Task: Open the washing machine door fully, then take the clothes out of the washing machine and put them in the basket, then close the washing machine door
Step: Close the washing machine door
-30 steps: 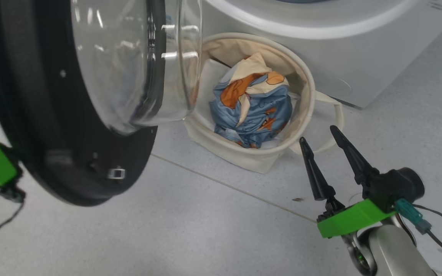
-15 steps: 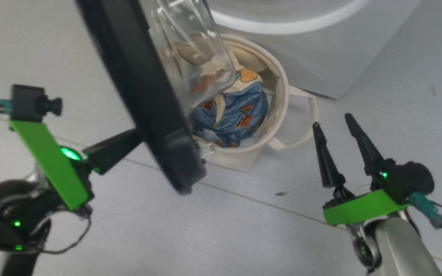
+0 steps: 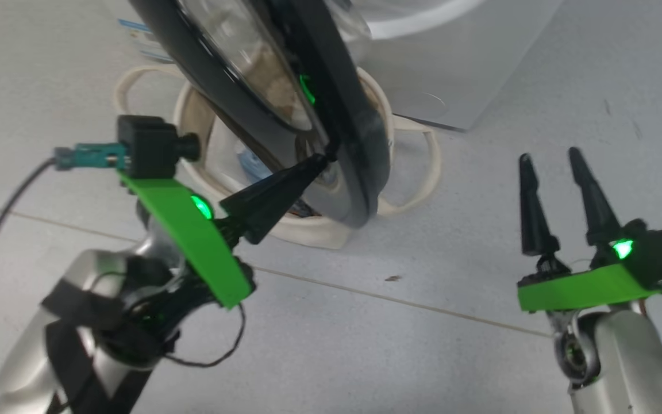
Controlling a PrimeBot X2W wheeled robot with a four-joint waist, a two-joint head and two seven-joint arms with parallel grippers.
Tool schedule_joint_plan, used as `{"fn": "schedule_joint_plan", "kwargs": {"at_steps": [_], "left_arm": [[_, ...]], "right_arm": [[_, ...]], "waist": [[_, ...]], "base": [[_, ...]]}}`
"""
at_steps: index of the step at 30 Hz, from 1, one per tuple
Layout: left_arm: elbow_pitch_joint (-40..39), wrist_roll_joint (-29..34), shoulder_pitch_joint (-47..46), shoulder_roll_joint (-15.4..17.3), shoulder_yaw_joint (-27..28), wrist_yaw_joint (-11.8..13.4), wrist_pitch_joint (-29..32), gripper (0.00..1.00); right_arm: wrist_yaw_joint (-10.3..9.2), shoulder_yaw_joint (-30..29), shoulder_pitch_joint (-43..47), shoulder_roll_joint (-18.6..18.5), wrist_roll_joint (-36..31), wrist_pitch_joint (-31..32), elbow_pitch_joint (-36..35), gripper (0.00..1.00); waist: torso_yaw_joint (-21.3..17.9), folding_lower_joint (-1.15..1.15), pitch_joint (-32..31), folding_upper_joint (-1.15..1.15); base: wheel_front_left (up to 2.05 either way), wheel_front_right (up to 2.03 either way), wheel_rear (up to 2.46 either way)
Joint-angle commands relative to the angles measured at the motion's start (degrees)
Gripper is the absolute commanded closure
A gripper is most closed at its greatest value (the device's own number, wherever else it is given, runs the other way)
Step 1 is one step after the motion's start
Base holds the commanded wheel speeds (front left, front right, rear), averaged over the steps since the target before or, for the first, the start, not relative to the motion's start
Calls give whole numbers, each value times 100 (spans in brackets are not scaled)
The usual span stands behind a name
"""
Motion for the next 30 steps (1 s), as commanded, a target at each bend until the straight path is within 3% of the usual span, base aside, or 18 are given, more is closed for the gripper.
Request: {"fn": "schedule_joint_plan", "kwargs": {"at_steps": [1,9,16,25,30], "left_arm": [[-46,122,-308,132,35,-40,-238,100],[895,224,-1049,166,-879,-40,-1402,100],[1338,-5,-1324,228,-1302,-40,-1957,100],[1667,-256,-1096,630,-1588,-40,-2733,100],[1719,275,-637,1037,-1632,11,-3441,100]], "right_arm": [[5,52,-133,63,79,-70,-228,0],[5,-38,-126,64,246,-70,-187,0],[5,-5,-83,64,280,-70,-156,0],[5,70,36,64,349,-70,-211,0],[5,188,167,64,406,-70,-266,0]], "waist": [[-107,0,62,0],[-423,0,162,0],[-469,0,133,0],[-265,0,-249,0],[-75,0,-615,0]], "base": [[0,0,0],[0,0,0],[0,0,0],[0,0,0],[0,0,0]]}}
